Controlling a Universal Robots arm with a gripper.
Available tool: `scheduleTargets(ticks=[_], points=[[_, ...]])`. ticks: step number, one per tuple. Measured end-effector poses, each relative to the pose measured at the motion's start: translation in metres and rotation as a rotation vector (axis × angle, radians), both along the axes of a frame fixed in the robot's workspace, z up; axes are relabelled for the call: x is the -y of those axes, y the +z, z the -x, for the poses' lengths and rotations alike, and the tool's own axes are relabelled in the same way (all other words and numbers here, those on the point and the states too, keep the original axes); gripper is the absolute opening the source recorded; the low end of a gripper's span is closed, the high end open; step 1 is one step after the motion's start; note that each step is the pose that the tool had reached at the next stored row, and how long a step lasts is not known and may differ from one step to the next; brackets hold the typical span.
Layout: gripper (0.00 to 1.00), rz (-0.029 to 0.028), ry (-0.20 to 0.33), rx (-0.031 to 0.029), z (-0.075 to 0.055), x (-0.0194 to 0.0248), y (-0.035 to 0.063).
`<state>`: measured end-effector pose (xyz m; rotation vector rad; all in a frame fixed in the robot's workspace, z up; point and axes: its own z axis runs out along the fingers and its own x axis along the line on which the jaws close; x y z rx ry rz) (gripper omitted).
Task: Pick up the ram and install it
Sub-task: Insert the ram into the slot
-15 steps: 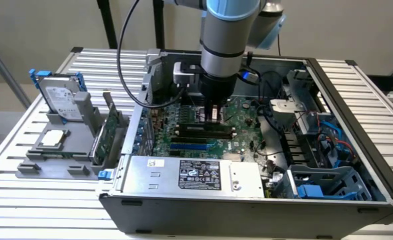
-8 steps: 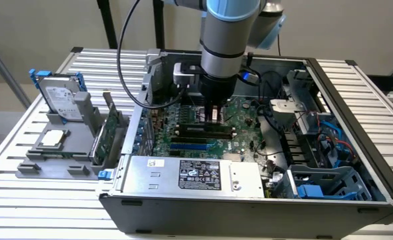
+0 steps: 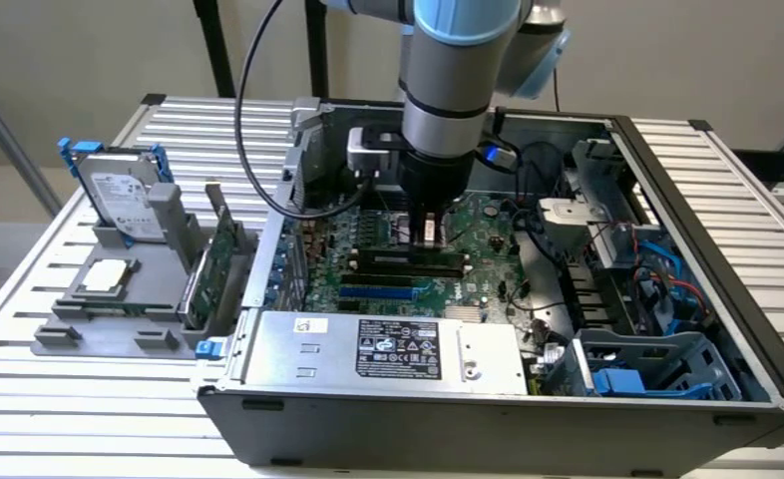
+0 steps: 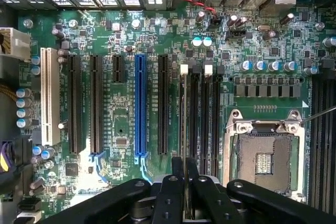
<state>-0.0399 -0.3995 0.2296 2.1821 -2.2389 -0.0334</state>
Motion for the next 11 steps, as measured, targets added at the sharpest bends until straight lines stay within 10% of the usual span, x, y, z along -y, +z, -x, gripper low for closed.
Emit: scheduleTargets(ticks=[11], points=[[0.00,0.0001,-0.001,0.0002,-0.0010,0.0000,-0.0024]])
